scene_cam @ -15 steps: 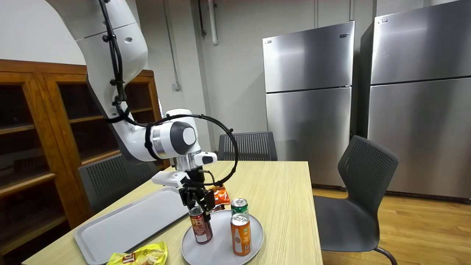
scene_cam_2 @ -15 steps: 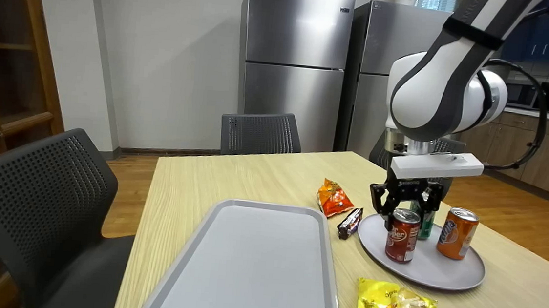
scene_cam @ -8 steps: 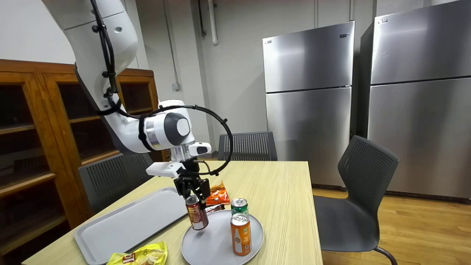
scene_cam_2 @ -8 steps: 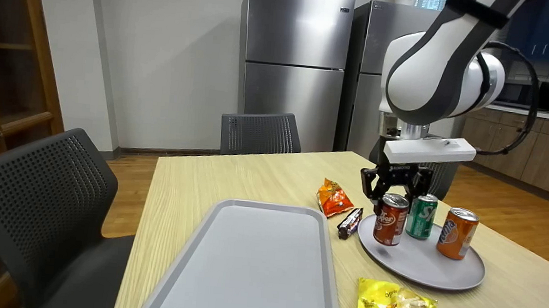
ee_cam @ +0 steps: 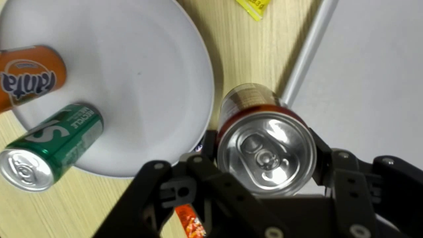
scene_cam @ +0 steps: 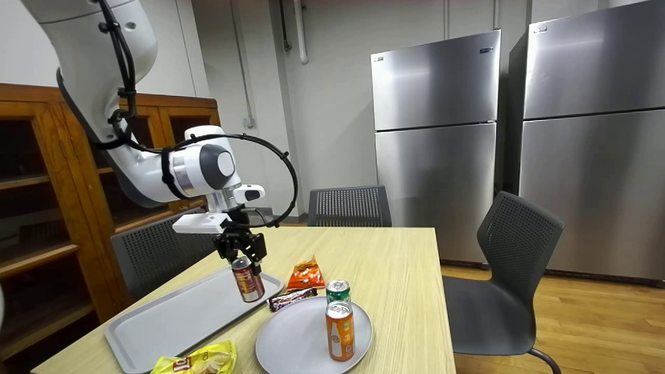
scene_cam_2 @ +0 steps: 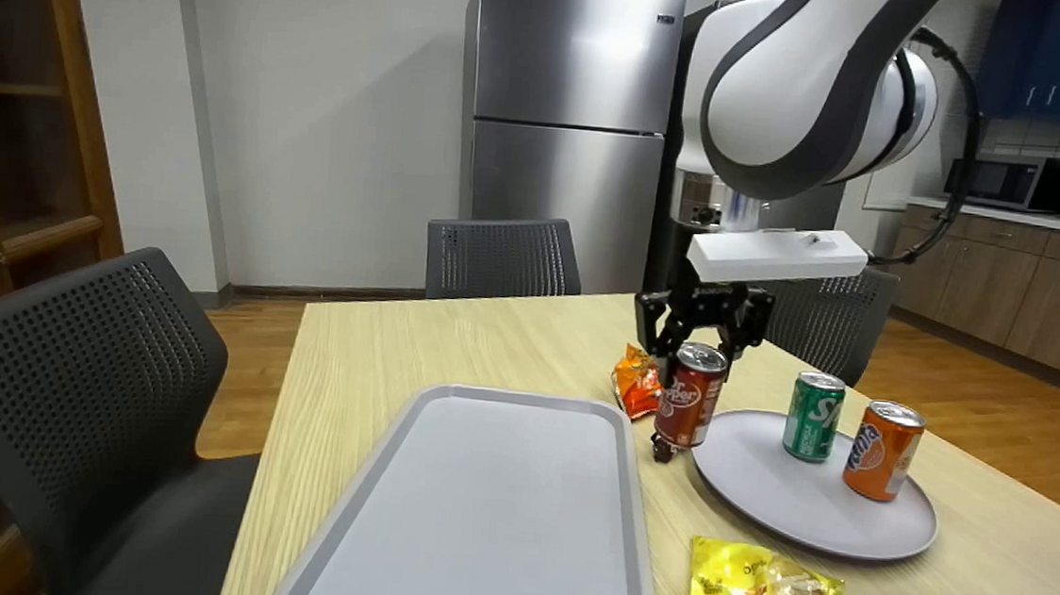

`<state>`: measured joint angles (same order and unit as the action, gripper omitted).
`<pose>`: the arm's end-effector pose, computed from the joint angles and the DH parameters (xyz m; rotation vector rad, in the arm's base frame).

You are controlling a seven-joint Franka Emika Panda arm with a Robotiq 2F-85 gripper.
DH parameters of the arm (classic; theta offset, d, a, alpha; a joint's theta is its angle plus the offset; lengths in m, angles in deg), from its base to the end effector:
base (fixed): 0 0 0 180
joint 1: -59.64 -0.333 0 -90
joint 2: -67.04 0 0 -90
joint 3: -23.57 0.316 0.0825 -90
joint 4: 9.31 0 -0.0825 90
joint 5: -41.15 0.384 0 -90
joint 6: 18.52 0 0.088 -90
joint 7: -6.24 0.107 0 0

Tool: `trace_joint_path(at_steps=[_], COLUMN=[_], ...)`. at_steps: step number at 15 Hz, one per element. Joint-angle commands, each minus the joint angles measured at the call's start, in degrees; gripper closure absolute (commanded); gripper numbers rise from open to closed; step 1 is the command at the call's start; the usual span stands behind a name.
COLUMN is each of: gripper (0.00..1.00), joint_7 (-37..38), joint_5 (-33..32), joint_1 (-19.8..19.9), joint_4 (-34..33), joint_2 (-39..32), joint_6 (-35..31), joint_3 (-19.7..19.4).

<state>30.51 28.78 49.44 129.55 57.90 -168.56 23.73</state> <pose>0.4874 0.0941 0.2459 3.0437 -0.0875 0.1017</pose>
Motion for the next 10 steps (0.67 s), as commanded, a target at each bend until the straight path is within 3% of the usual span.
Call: trace_joint_path(at_steps=[1,10], gripper=[0.61,0.61], joint_7=[-0.6,-2.1], joint_5=[0.6,1.2], joint_1=[-1.9,-7.0], joint_4=[-0.8,-5.2], joint_2=[2.3,-0.4], joint_6=[2.7,4.5], joint_3=[3.4,10.3])
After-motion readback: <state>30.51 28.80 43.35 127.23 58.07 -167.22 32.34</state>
